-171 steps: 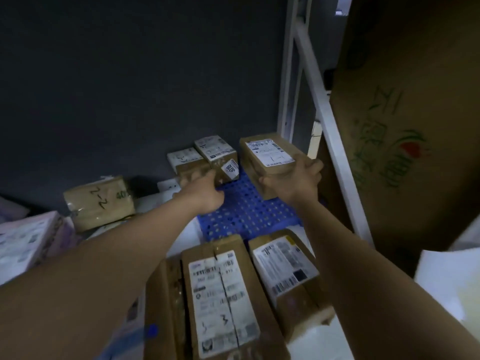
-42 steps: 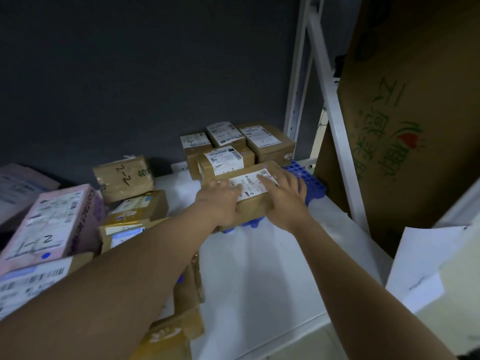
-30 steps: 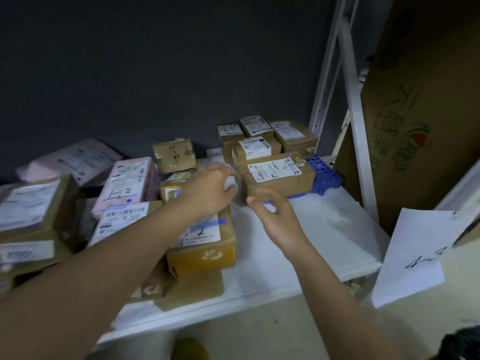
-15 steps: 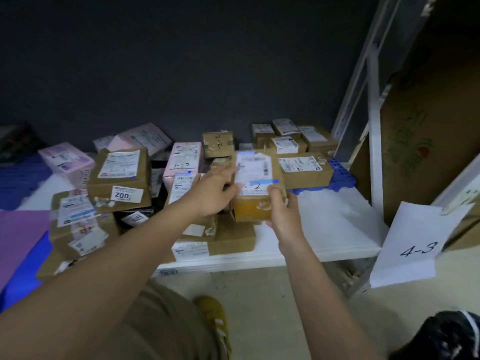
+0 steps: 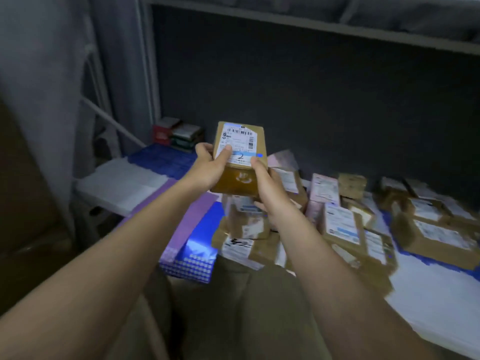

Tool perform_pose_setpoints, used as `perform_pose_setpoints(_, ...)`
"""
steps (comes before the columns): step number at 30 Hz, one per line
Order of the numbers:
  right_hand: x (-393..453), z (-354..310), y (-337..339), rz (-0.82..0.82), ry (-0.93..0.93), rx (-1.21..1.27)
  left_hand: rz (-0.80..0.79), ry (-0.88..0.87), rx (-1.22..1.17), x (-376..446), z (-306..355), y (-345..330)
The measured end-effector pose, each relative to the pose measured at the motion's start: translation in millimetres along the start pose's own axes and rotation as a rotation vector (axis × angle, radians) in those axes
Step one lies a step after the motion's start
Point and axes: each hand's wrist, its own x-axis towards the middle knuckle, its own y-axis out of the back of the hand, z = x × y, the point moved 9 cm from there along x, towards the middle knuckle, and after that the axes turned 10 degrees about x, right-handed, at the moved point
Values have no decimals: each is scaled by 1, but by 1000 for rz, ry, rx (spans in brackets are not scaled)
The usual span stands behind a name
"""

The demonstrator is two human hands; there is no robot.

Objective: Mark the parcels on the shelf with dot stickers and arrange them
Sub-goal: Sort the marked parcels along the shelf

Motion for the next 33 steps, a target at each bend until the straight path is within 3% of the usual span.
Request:
perform_pose_setpoints(4,41,27,-101,-54,-102,-25,224,113,0,44,-67,77)
perform_pose_setpoints(9,115,62,-170,-90,-150,60,263,275,67,110,-140,103)
perform_pose_setpoints(13,177,84,-178,-8,-123,-1,202,260,-72,161,-175,85)
perform_pose_setpoints(16,214,89,-174,11,-78,-196,127,239,-115,195,-191,65)
perform_pose_setpoints(21,275,88,-169,1,55,-553,175,211,-172,244,-209,48)
perform_pose_setpoints(26,315,92,-169,-8,164,-518,176,239,-103,280,-235,34)
perform_pose_setpoints(31,338,99,-174,-10,238,-588,20,168,-74,306,-240,19)
perform_pose_setpoints(33,349,103,-178,-42,227,-624,-3,192,56,318,-246,17)
